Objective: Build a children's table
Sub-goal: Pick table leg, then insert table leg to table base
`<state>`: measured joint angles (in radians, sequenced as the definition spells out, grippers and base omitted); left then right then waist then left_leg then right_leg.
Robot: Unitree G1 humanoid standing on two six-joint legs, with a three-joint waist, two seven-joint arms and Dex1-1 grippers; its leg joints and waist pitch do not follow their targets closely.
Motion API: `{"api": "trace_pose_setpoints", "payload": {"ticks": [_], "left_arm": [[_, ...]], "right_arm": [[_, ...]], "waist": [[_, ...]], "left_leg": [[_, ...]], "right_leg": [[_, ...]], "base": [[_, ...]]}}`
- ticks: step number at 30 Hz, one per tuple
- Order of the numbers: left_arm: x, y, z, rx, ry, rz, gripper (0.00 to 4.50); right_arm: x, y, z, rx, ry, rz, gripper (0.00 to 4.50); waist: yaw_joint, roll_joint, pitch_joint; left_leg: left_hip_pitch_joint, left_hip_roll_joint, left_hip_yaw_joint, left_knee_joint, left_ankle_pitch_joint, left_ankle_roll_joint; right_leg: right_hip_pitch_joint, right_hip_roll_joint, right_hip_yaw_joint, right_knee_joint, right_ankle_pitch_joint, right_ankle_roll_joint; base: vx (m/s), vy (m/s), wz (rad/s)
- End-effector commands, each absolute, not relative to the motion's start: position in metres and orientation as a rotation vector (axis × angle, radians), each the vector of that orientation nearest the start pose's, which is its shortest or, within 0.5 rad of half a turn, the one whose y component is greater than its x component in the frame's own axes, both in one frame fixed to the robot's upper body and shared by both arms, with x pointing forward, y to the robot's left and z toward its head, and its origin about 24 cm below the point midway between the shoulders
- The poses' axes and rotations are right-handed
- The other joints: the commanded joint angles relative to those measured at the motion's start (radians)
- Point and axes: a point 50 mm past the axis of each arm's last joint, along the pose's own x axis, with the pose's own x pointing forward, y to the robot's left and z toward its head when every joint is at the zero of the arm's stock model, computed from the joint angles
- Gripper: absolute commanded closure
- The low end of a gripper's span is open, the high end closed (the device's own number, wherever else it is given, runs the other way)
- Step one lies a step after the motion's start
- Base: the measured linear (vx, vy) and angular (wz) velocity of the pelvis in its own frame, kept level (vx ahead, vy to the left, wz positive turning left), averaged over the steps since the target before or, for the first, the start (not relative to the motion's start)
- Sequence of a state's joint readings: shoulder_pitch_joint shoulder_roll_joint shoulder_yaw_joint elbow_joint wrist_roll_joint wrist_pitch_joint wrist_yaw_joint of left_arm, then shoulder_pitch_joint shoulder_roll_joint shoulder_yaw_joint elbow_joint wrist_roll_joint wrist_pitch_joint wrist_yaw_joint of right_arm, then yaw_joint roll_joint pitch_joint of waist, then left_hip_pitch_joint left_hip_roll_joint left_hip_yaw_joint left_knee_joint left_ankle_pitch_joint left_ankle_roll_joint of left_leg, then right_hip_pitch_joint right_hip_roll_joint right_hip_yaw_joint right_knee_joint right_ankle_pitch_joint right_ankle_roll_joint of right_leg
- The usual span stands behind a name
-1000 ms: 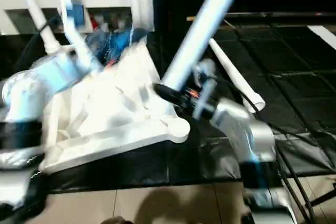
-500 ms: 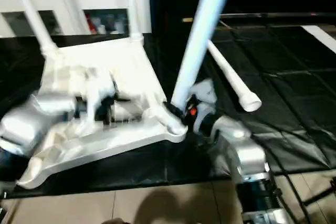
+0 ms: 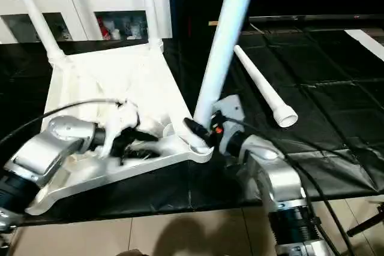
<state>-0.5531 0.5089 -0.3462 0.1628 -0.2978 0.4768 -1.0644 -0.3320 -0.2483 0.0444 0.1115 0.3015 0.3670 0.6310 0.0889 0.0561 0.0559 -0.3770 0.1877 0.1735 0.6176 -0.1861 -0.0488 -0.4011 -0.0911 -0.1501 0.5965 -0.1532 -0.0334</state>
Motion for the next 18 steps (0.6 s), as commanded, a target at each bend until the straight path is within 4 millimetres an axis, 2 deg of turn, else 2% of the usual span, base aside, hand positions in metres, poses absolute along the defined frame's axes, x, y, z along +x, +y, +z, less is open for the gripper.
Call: {"api": "trace_pose_setpoints", "payload": {"ticks": [1, 4, 5, 6, 9, 11, 14, 18], "left_arm": [[0.299, 0.125, 0.101, 0.246, 0.405, -1.310, 2.52], [0.295, 0.126, 0.090, 0.344, 0.470, -1.320, 2.52], [0.295, 0.127, 0.082, 0.400, 0.522, -1.296, 2.52], [0.295, 0.127, 0.082, 0.400, 0.522, -1.296, 2.52], [0.297, 0.127, 0.076, 0.386, 0.591, -1.238, 2.52], [0.298, 0.127, 0.074, 0.377, 0.612, -1.205, 2.80], [0.301, 0.127, 0.073, 0.379, 0.622, -1.165, 2.98], [0.305, 0.127, 0.073, 0.390, 0.620, -1.137, 3.31]], "right_arm": [[0.303, -0.139, 0.090, 0.074, 0.117, 0.744, 2.57], [0.303, -0.141, 0.090, 0.065, 0.116, 0.743, 2.57], [0.303, -0.142, 0.091, 0.062, 0.115, 0.742, 2.57], [0.303, -0.142, 0.091, 0.062, 0.115, 0.742, 2.57], [0.302, -0.143, 0.092, 0.058, 0.115, 0.740, 2.57], [0.302, -0.143, 0.092, 0.056, 0.116, 0.742, 2.57], [0.300, -0.143, 0.091, 0.049, 0.118, 0.745, 2.57], [0.298, -0.141, 0.091, 0.047, 0.121, 0.765, 2.57]], "waist": [[-0.001, 0.004, -0.076], [-0.007, 0.002, -0.072], [-0.009, 0.003, -0.071], [-0.011, 0.003, -0.071], [-0.011, 0.007, -0.072], [-0.010, 0.008, -0.074], [-0.008, 0.008, -0.075], [-0.005, 0.009, -0.074]], "left_leg": [[0.016, 0.048, -0.024, -0.080, -0.263, -0.009], [0.013, 0.043, -0.025, -0.082, -0.261, 0.002], [0.017, 0.042, -0.024, -0.082, -0.271, 0.001], [0.020, 0.041, -0.024, -0.081, -0.272, 0.001], [0.021, 0.043, -0.025, -0.081, -0.276, -0.002], [0.022, 0.044, -0.026, -0.081, -0.277, -0.003], [0.021, 0.043, -0.025, -0.080, -0.273, 0.001], [0.020, 0.042, -0.026, -0.079, -0.275, 0.005]], "right_leg": [[0.058, -0.077, 0.072, -0.074, -0.309, -0.135], [0.060, -0.073, 0.070, -0.081, -0.361, -0.101], [0.058, -0.073, 0.069, -0.086, -0.396, -0.086], [0.056, -0.074, 0.069, -0.090, -0.416, -0.076], [0.055, -0.072, 0.067, -0.091, -0.420, -0.075], [0.054, -0.072, 0.067, -0.088, -0.401, -0.085], [0.055, -0.071, 0.066, -0.089, -0.376, -0.092], [0.055, -0.073, 0.065, -0.090, -0.386, -0.090]], "base": [[0.000, 0.000, 0.00], [0.000, 0.000, 0.00], [0.000, 0.000, 0.00], [0.000, 0.000, 0.00], [0.000, 0.000, 0.00], [0.000, 0.000, 0.00], [0.000, 0.000, 0.00], [0.000, 0.000, 0.00]]}}
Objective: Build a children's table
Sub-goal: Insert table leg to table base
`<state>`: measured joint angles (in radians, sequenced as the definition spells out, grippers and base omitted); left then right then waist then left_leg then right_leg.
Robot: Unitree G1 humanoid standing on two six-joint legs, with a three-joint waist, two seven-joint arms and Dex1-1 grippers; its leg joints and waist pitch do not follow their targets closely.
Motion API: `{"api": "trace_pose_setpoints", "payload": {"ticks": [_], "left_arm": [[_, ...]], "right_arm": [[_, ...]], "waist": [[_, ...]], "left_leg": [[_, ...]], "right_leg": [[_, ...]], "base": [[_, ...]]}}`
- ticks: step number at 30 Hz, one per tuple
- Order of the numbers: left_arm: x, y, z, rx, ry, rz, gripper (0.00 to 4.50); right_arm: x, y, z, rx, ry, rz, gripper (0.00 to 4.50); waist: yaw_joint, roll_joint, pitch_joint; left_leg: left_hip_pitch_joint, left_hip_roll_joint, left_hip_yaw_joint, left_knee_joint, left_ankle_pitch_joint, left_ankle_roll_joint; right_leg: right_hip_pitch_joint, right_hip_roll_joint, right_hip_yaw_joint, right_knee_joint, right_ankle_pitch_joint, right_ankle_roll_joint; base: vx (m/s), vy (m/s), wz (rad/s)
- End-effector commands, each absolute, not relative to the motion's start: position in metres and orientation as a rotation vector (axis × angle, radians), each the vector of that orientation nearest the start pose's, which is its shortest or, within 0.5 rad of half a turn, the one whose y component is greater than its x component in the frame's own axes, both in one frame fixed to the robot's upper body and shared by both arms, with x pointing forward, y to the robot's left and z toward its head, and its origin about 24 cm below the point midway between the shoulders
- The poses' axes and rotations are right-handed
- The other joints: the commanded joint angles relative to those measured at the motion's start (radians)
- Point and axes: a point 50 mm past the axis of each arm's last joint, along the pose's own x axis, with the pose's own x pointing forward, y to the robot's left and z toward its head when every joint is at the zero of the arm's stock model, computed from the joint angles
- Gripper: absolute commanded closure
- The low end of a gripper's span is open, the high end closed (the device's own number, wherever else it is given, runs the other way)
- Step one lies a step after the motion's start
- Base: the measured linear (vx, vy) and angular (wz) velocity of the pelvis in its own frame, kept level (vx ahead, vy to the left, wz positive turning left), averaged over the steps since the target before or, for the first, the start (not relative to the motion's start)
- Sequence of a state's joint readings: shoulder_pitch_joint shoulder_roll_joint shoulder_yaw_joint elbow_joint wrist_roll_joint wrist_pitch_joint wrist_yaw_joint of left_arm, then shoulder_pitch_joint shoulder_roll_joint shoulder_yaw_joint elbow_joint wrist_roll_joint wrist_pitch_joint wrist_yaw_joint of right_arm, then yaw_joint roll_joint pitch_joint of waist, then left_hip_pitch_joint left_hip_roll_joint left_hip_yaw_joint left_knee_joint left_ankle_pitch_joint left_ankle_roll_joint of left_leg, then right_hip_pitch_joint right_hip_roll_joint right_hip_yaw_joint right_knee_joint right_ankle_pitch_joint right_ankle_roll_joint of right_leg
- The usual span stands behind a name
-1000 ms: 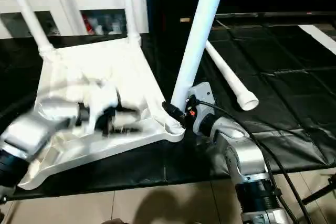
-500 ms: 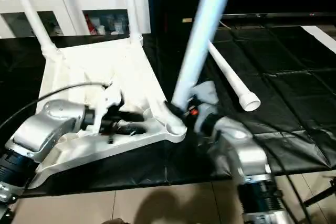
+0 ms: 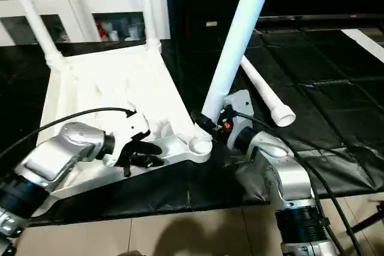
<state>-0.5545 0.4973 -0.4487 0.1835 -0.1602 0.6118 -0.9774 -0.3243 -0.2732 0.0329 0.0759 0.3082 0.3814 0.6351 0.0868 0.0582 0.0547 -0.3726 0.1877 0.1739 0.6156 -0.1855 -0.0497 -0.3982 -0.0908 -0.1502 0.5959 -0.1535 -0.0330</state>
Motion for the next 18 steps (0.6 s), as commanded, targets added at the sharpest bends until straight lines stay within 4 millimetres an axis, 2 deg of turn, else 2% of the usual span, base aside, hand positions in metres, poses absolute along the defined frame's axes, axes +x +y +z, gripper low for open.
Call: {"api": "trace_pose_setpoints", "payload": {"ticks": [1, 6, 8, 13, 18], "left_arm": [[0.3056, 0.1265, 0.0724, 0.393, 0.620, -1.136, 3.41], [0.3044, 0.1277, 0.0701, 0.455, 0.631, -1.147, 3.86], [0.3023, 0.1269, 0.0703, 0.456, 0.632, -1.164, 4.04], [0.2999, 0.1260, 0.0700, 0.477, 0.628, -1.192, 4.47], [0.3080, 0.1342, 0.0667, 0.524, 0.609, -1.153, 4.50]], "right_arm": [[0.2972, -0.1405, 0.0909, 0.046, 0.123, 0.772, 2.57], [0.2965, -0.1399, 0.0906, 0.047, 0.128, 0.783, 2.57], [0.2965, -0.1402, 0.0903, 0.047, 0.131, 0.783, 2.57], [0.2971, -0.1406, 0.0903, 0.048, 0.132, 0.781, 2.57], [0.2985, -0.1402, 0.0904, 0.048, 0.132, 0.778, 2.57]], "waist": [[-0.004, 0.006, -0.072], [-0.007, 0.004, -0.067], [-0.010, 0.005, -0.066], [-0.014, 0.005, -0.067], [-0.016, 0.003, -0.067]], "left_leg": [[0.015, 0.042, -0.027, -0.078, -0.284, 0.005], [0.015, 0.040, -0.029, -0.080, -0.310, 0.005], [0.020, 0.039, -0.029, -0.079, -0.327, 0.002], [0.019, 0.039, -0.030, -0.080, -0.331, 0.003], [0.017, 0.037, -0.029, -0.079, -0.322, 0.008]], "right_leg": [[0.052, -0.072, 0.064, -0.092, -0.396, -0.087], [0.052, -0.072, 0.061, -0.100, -0.456, -0.061], [0.049, -0.074, 0.059, -0.105, -0.487, -0.053], [0.049, -0.073, 0.058, -0.106, -0.487, -0.053], [0.049, -0.073, 0.059, -0.105, -0.478, -0.053]], "base": [[0.000, 0.000, 0.00], [0.000, 0.000, 0.00], [0.000, 0.000, 0.00], [0.000, 0.000, 0.00], [0.000, 0.000, 0.00]]}}
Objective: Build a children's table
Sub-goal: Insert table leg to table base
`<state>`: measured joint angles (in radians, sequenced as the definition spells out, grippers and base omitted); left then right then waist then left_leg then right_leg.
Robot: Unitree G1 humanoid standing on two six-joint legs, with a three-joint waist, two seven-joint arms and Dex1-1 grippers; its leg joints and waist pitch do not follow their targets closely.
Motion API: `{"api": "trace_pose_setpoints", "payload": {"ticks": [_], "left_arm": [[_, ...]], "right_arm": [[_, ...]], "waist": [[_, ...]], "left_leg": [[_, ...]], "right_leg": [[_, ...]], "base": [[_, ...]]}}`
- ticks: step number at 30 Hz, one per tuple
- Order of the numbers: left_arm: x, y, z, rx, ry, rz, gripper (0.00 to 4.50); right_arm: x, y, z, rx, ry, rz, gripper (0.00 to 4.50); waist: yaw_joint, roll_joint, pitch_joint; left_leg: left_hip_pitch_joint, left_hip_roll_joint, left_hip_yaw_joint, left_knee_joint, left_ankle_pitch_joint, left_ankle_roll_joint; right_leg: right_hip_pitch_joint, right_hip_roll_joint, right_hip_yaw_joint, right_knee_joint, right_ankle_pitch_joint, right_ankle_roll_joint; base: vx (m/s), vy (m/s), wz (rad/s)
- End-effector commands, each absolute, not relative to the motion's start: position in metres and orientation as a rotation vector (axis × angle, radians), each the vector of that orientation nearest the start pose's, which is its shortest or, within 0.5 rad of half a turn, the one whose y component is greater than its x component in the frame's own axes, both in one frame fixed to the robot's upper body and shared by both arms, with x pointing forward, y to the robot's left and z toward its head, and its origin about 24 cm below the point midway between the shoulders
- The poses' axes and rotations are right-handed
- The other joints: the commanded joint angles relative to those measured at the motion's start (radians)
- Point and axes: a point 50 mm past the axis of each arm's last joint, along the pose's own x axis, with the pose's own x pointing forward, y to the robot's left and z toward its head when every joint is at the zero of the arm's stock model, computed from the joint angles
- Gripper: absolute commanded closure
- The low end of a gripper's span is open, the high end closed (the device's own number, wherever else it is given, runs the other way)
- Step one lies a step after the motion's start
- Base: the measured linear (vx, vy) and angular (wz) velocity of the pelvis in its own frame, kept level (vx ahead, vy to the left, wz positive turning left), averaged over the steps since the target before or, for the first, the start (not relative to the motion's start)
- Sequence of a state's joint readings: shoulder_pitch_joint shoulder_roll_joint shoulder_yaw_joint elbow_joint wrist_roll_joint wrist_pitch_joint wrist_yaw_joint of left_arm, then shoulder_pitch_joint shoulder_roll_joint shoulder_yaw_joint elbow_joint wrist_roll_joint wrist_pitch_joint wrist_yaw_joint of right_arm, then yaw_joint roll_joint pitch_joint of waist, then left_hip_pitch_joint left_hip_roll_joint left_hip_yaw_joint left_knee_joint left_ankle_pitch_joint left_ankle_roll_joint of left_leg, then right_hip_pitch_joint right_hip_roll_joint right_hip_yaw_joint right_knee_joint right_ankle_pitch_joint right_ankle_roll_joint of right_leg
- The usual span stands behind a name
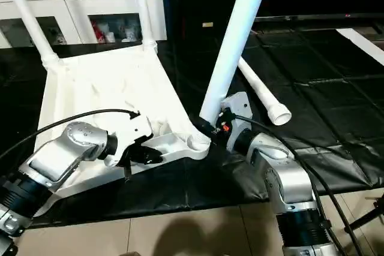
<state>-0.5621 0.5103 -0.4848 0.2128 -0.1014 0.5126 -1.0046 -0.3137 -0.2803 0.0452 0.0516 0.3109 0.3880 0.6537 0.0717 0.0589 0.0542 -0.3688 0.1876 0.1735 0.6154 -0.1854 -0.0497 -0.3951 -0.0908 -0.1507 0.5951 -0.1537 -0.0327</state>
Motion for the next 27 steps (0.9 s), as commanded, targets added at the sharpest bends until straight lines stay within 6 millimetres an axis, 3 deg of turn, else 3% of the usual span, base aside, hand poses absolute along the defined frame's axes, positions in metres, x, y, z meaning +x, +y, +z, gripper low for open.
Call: {"api": "trace_pose_setpoints", "payload": {"ticks": [1, 5, 8, 12, 14, 18, 19, 23, 27], "left_arm": [[0.310, 0.136, 0.067, 0.526, 0.606, -1.139, 4.50], [0.320, 0.145, 0.076, 0.515, 0.542, -1.128, 4.50], [0.321, 0.146, 0.079, 0.517, 0.516, -1.146, 4.50], [0.320, 0.143, 0.082, 0.468, 0.515, -1.169, 4.50], [0.319, 0.138, 0.082, 0.427, 0.500, -1.195, 4.07], [0.322, 0.133, 0.081, 0.395, 0.463, -1.184, 3.93], [0.326, 0.134, 0.078, 0.416, 0.458, -1.153, 3.86], [0.329, 0.133, 0.075, 0.415, 0.472, -1.137, 3.79], [0.327, 0.131, 0.073, 0.407, 0.494, -1.157, 3.79]], "right_arm": [[0.299, -0.140, 0.090, 0.048, 0.132, 0.779, 2.57], [0.299, -0.138, 0.091, 0.057, 0.130, 0.785, 2.57], [0.300, -0.138, 0.090, 0.057, 0.131, 0.787, 2.57], [0.300, -0.133, 0.088, 0.078, 0.133, 0.798, 2.57], [0.300, -0.132, 0.088, 0.081, 0.133, 0.801, 2.57], [0.300, -0.132, 0.088, 0.084, 0.134, 0.803, 2.57], [0.300, -0.131, 0.087, 0.084, 0.135, 0.805, 2.57], [0.300, -0.130, 0.087, 0.084, 0.135, 0.810, 2.57], [0.300, -0.129, 0.087, 0.084, 0.135, 0.812, 2.57]], "waist": [[-0.002, 0.002, -0.066], [-0.006, 0.001, -0.064], [-0.013, 0.000, -0.065], [-0.012, 0.001, -0.068], [-0.007, 0.000, -0.073], [0.006, 0.001, -0.077], [0.010, -0.006, -0.077], [0.017, -0.004, -0.073], [0.016, -0.004, -0.072]], "left_leg": [[0.014, 0.036, -0.028, -0.078, -0.324, 0.008], [0.017, 0.032, -0.030, -0.076, -0.345, 0.005], [0.013, 0.036, -0.034, -0.080, -0.349, 0.004], [0.012, 0.040, -0.032, -0.081, -0.326, 0.008], [0.007, 0.042, -0.029, -0.080, -0.280, 0.013], [0.004, 0.045, -0.025, -0.078, -0.228, 0.023], [0.005, 0.046, -0.024, -0.078, -0.226, 0.024], [0.009, 0.044, -0.024, -0.081, -0.244, 0.020], [0.010, 0.045, -0.025, -0.082, -0.257, 0.012]], "right_leg": [[0.045, -0.073, 0.058, -0.107, -0.491, -0.048], [0.043, -0.073, 0.051, -0.116, -0.546, -0.021], [0.045, -0.075, 0.052, -0.113, -0.539, -0.020], [0.044, -0.078, 0.060, -0.104, -0.481, -0.053], [0.048, -0.079, 0.065, -0.095, -0.411, -0.080], [0.050, -0.077, 0.068, -0.083, -0.315, -0.117], [0.051, -0.077, 0.068, -0.082, -0.313, -0.118], [0.049, -0.078, 0.067, -0.092, -0.388, -0.083], [0.048, -0.079, 0.068, -0.093, -0.402, -0.080]], "base": [[0.000, 0.000, 0.00], [0.000, 0.000, 0.00], [0.000, 0.000, 0.00], [0.000, 0.000, 0.00], [0.000, 0.000, 0.00], [0.000, 0.000, 0.00], [0.000, 0.000, 0.00], [0.000, 0.000, 0.00], [0.000, 0.000, 0.00]]}}
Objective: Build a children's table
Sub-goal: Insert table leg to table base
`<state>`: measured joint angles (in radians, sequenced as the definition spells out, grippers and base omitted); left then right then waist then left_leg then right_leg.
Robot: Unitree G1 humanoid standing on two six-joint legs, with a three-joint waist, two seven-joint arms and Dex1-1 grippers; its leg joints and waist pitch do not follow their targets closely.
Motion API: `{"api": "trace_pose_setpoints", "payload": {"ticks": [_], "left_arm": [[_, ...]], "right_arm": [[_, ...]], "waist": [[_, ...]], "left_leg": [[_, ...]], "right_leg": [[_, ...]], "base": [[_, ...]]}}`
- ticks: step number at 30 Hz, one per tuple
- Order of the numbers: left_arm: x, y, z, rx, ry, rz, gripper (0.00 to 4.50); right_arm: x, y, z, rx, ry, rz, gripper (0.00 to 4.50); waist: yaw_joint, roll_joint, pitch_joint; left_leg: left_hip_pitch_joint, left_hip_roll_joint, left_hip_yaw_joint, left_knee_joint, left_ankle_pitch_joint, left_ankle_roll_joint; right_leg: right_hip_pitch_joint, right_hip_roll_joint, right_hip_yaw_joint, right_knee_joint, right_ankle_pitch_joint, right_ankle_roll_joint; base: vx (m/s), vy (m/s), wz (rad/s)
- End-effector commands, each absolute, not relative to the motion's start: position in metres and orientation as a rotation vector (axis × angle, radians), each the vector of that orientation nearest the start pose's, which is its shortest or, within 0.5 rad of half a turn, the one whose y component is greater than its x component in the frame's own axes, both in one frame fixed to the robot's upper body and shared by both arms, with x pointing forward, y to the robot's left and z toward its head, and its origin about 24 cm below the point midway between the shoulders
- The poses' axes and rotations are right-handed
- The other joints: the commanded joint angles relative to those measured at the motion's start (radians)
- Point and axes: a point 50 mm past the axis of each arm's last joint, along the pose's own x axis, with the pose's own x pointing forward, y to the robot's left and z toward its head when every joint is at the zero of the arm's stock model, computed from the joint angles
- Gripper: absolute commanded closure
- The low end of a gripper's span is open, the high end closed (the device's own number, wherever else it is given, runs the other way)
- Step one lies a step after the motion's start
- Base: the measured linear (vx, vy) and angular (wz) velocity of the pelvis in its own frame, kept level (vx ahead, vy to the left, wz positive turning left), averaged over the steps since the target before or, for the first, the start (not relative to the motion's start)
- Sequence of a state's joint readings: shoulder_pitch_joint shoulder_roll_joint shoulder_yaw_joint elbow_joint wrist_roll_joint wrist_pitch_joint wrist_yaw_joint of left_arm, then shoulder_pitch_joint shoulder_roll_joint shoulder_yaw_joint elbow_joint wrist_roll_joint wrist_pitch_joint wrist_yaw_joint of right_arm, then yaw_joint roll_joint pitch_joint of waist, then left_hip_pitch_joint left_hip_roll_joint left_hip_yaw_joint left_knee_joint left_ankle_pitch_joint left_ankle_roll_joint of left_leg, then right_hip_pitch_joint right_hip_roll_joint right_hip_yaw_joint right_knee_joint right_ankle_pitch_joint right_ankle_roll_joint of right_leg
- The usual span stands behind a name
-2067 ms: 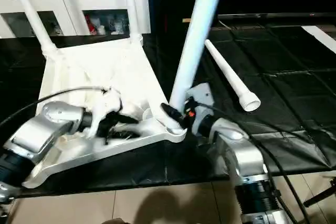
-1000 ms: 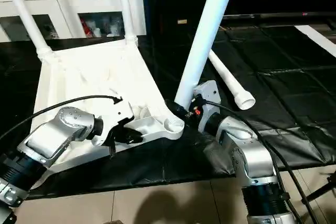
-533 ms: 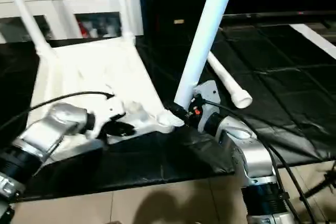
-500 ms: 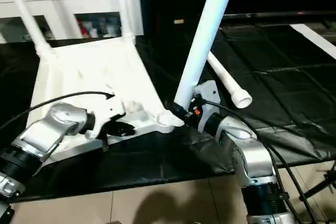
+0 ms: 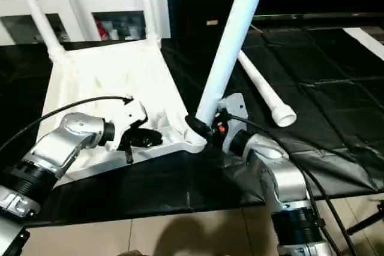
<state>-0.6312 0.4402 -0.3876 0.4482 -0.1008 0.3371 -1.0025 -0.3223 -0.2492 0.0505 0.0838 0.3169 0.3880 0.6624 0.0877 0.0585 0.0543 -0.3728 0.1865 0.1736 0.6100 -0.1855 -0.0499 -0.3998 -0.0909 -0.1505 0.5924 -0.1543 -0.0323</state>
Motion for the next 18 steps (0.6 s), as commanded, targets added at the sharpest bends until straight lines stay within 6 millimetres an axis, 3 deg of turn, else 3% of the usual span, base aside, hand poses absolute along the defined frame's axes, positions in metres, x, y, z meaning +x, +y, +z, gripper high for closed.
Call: {"api": "trace_pose_setpoints", "payload": {"ticks": [1, 4, 7, 12, 18], "left_arm": [[0.3264, 0.1312, 0.0729, 0.406, 0.496, -1.159, 3.79], [0.3230, 0.1286, 0.0723, 0.357, 0.515, -1.189, 3.79], [0.3241, 0.1268, 0.0748, 0.299, 0.504, -1.176, 3.50], [0.3283, 0.1272, 0.0759, 0.291, 0.486, -1.135, 3.12], [0.3234, 0.1290, 0.0700, 0.320, 0.538, -1.158, 3.01]], "right_arm": [[0.3004, -0.1295, 0.0871, 0.084, 0.135, 0.812, 2.57], [0.3008, -0.1295, 0.0863, 0.084, 0.139, 0.810, 2.57], [0.3013, -0.1294, 0.0859, 0.083, 0.141, 0.810, 2.57], [0.3025, -0.1278, 0.0859, 0.080, 0.143, 0.816, 2.57], [0.3027, -0.1271, 0.0859, 0.076, 0.143, 0.820, 2.57]], "waist": [[0.001, -0.004, -0.072], [0.001, -0.003, -0.073], [0.001, -0.006, -0.073], [0.001, -0.006, -0.072], [0.001, -0.004, -0.073]], "left_leg": [[0.014, 0.046, -0.025, -0.076, -0.255, 0.013], [0.012, 0.046, -0.024, -0.076, -0.244, 0.014], [0.012, 0.046, -0.023, -0.076, -0.240, 0.018], [0.012, 0.045, -0.024, -0.075, -0.244, 0.019], [0.012, 0.046, -0.025, -0.077, -0.240, 0.020]], "right_leg": [[0.053, -0.080, 0.068, -0.091, -0.401, -0.082], [0.054, -0.080, 0.069, -0.089, -0.385, -0.087], [0.054, -0.080, 0.068, -0.089, -0.383, -0.094], [0.054, -0.079, 0.066, -0.091, -0.401, -0.084], [0.054, -0.079, 0.068, -0.090, -0.384, -0.085]], "base": [[0.000, 0.000, 0.00], [0.000, 0.000, 0.00], [0.000, 0.000, 0.00], [0.000, 0.000, 0.00], [0.000, 0.000, 0.00]]}}
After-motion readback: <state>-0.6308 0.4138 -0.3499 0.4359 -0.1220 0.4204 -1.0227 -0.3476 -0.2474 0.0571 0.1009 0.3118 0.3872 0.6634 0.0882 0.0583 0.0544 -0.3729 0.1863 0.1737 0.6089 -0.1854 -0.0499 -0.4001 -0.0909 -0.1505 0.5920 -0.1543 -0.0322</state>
